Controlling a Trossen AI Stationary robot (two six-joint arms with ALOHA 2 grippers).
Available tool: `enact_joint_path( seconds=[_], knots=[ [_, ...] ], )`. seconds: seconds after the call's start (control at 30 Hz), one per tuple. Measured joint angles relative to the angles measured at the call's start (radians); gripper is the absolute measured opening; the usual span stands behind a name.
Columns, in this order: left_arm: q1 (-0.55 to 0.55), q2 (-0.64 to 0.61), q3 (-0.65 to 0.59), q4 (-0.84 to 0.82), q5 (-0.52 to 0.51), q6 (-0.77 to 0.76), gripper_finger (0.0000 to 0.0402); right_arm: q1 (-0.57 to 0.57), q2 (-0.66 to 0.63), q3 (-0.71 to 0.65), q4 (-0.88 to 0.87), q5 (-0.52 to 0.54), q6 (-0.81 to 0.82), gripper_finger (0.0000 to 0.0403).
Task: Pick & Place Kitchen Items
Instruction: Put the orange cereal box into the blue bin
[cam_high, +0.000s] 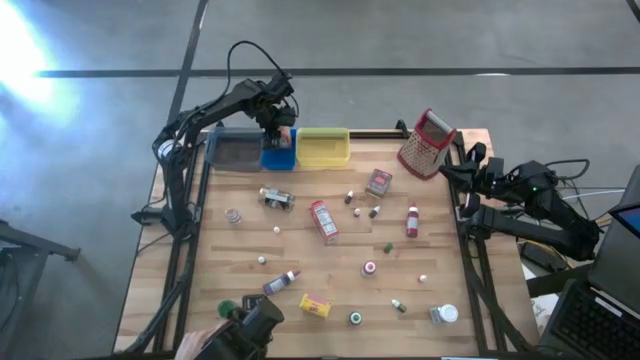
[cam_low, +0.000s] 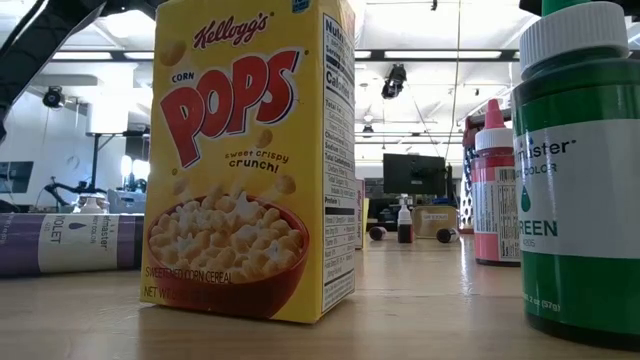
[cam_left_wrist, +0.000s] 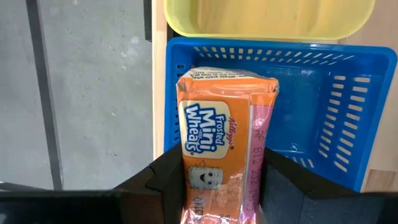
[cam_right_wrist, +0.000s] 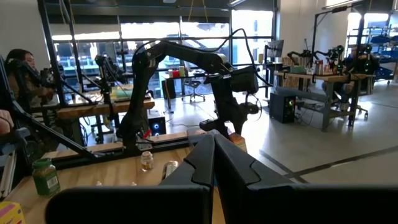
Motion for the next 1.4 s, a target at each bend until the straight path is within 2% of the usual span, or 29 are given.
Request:
enact_joint_path(
  seconds=[0.57, 0.87, 0.97, 1.13, 1.4],
  knots=[
    [0.0, 0.0, 0.0, 0.0, -0.002, 0.003, 0.017, 0.0, 0.0, 0.0, 0.0, 0.0, 0.0, 0.0008],
    [0.0, 0.0, 0.0, 0.0, -0.003, 0.004, 0.0228, 0.0, 0.0, 0.0, 0.0, 0.0, 0.0, 0.0008],
    [0.0, 0.0, 0.0, -0.001, -0.035, 0.018, 0.0241, 0.0, 0.0, 0.0, 0.0, 0.0, -0.001, 0.0008],
    [0.0, -0.001, 0.02, -0.003, -0.157, 0.021, 0.0241, 0.0, 0.0, 0.0, 0.0, 0.0, -0.001, 0.0008],
    [-0.01, -0.033, 0.084, -0.009, -0.158, -0.004, 0.0243, 0.0, 0.0, 0.0, 0.0, 0.0, -0.001, 0.0008]
  ],
)
